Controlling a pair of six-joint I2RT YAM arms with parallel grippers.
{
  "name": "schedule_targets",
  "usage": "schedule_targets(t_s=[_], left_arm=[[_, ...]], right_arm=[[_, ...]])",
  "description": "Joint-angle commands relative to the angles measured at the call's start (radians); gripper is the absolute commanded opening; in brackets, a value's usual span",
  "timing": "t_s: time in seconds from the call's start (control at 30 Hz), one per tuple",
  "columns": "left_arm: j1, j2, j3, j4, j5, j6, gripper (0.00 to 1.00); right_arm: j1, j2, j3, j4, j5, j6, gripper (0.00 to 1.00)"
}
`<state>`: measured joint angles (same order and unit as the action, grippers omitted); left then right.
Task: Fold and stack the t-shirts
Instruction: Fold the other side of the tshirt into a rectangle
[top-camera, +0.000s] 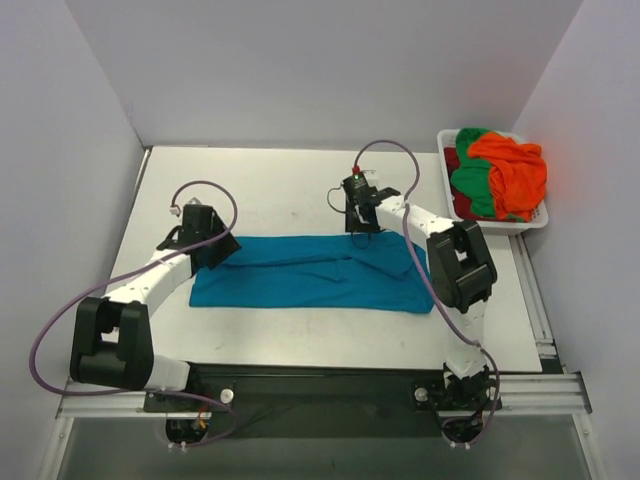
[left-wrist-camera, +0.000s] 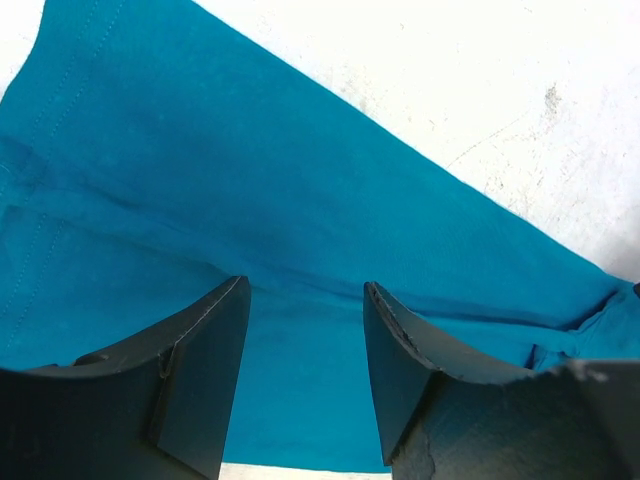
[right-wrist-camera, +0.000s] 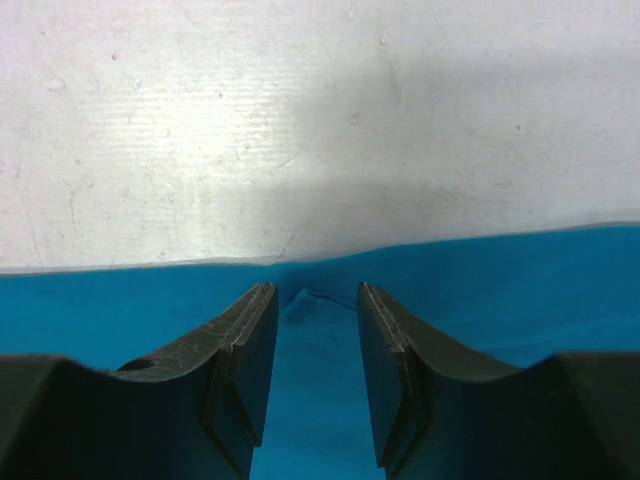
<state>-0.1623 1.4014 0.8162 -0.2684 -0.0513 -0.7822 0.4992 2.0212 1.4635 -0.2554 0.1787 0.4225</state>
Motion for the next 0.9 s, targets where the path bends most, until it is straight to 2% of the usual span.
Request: schedule_targets(t_s=[0.0, 0.3, 0.53, 0.8, 0.87], left_arm=[[-0.006, -0.007, -0.002, 0.051, -0.009, -0.006, 0.59], [-0.016, 0.001, -0.018, 0.06, -0.009, -0.005, 0.59], [-0.017, 0.002, -0.02, 0.061, -0.01, -0.005, 0.59], [-0.017, 0.004, -0.018, 0.061, -0.01, -0.003, 0.59], [-0.017, 0.004, -0.02, 0.061, -0.01, -0.003, 0.58]], right_arm=[[0.012, 0.019, 0.063, -0.038, 0.071, 0.015, 0.38], [0.036, 0.07, 0.081, -0.065, 0.102, 0.05, 0.26], [0.05, 0.05, 0.067, -0.068, 0.12, 0.059, 0.22], [0.05, 0.002, 0.037, -0.073, 0.113, 0.07, 0.02], [0.053, -0.01, 0.024, -0.074, 0.111, 0.078, 0.0]])
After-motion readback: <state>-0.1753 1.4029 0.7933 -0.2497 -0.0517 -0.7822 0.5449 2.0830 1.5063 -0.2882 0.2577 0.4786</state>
